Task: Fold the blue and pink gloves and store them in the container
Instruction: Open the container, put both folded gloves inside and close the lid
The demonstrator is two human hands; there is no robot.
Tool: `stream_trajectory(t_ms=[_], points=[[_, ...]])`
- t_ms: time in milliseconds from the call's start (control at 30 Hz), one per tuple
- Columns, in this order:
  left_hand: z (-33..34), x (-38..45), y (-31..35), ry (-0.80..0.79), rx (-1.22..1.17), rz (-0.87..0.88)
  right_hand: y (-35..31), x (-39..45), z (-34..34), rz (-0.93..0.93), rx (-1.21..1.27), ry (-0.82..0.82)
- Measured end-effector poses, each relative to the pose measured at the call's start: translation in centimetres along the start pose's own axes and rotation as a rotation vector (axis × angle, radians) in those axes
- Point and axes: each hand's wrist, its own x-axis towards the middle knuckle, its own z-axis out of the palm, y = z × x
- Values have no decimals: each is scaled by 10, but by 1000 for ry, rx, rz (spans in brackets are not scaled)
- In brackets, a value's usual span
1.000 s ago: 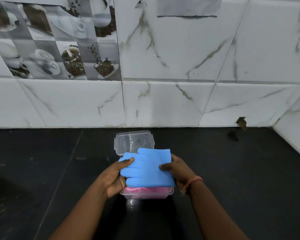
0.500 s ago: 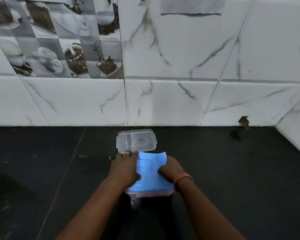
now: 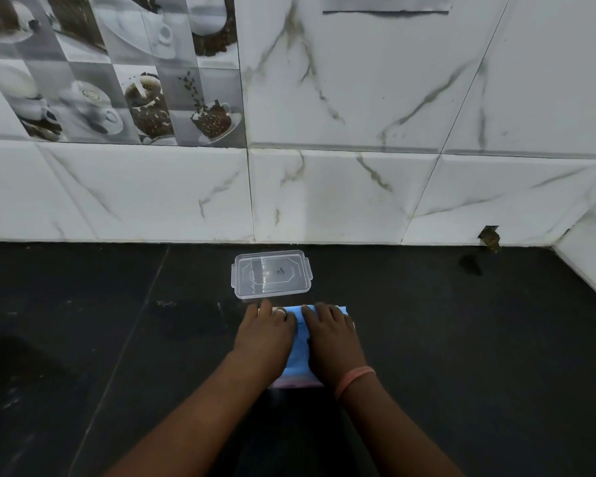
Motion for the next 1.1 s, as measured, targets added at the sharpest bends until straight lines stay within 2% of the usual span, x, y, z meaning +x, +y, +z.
stream_trajectory(t_ms=[167,667,833,933,1000,1100], points=[[0,1,10,-48,57,-21,5,-4,11,23,36,51],[22,24,-3,-93,74,81,3,11,16,39,88,-158],[16,24,-29,-132,-183,129,6,12,-3,32,111,-233],[5,19,-43,-61,-383,102,19,14,-27,-15,89,-266],[1,14,-48,14,-289,58,25,12,-41,-12,63,-310],[-1,11,-46,-9,-168,25,26,8,-49,21,38,-409]])
